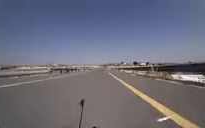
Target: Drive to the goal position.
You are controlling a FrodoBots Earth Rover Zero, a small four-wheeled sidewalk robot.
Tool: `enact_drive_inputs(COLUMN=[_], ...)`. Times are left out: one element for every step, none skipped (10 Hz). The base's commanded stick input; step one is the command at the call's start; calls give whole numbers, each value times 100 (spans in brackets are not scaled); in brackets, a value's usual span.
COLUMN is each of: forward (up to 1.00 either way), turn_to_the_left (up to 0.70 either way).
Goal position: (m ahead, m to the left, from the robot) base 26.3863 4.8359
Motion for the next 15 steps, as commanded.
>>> enact_drive_inputs(forward=[100,100,100,100,100,100,100,100,100,100,100,100,100,100,100], turn_to_the_left=[-3,-4,-4,-4,-4,-1,0,0,0,0,0,0,0,0,0])
